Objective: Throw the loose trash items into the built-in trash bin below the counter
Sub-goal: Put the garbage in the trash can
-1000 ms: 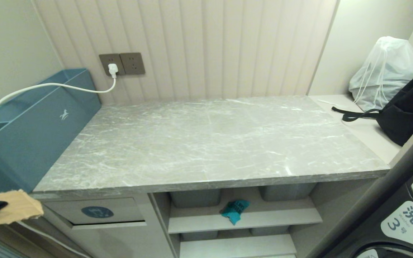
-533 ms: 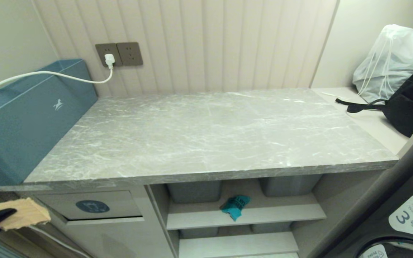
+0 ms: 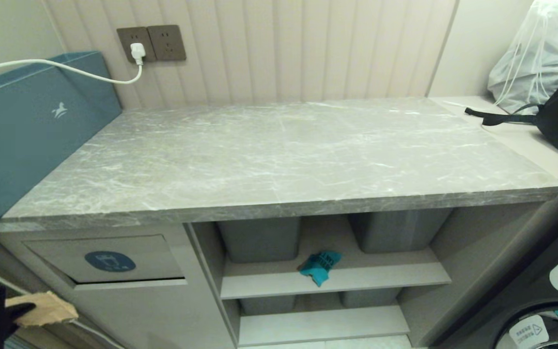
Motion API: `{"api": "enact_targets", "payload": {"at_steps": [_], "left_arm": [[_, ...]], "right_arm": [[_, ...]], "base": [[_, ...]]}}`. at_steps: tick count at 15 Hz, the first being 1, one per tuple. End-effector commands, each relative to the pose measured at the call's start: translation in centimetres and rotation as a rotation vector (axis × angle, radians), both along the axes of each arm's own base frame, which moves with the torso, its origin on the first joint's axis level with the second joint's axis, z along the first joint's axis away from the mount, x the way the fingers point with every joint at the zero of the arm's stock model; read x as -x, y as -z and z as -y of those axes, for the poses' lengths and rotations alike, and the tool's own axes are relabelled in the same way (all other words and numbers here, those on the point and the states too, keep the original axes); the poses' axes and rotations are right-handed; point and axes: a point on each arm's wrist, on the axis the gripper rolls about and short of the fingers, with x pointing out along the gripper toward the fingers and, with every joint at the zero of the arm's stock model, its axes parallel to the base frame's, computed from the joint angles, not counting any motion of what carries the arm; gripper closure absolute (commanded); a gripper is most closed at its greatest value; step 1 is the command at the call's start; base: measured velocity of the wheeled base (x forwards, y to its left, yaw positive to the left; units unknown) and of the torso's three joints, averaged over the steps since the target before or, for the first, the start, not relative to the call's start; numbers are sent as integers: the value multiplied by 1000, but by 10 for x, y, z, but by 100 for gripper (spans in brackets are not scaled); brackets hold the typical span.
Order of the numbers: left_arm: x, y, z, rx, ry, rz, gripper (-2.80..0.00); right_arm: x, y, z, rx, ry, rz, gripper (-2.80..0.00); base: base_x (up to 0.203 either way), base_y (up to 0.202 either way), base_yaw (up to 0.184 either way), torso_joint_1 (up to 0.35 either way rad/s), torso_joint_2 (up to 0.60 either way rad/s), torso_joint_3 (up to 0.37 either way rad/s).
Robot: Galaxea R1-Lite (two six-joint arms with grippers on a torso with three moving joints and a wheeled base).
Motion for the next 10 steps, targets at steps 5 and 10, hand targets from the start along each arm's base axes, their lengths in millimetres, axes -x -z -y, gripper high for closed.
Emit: {"api": "enact_targets", "payload": {"at_steps": [5,10], "left_arm": [[-22,27,-7,23,-39,-66,0],[-55,42,-12,38,-17,-62,0]], "right_arm": [[0,0,0,0,0,0,0],[0,0,0,0,0,0,0]], "base": [[0,0,0,-205,495,287],[0,0,0,-184,468,288]]}}
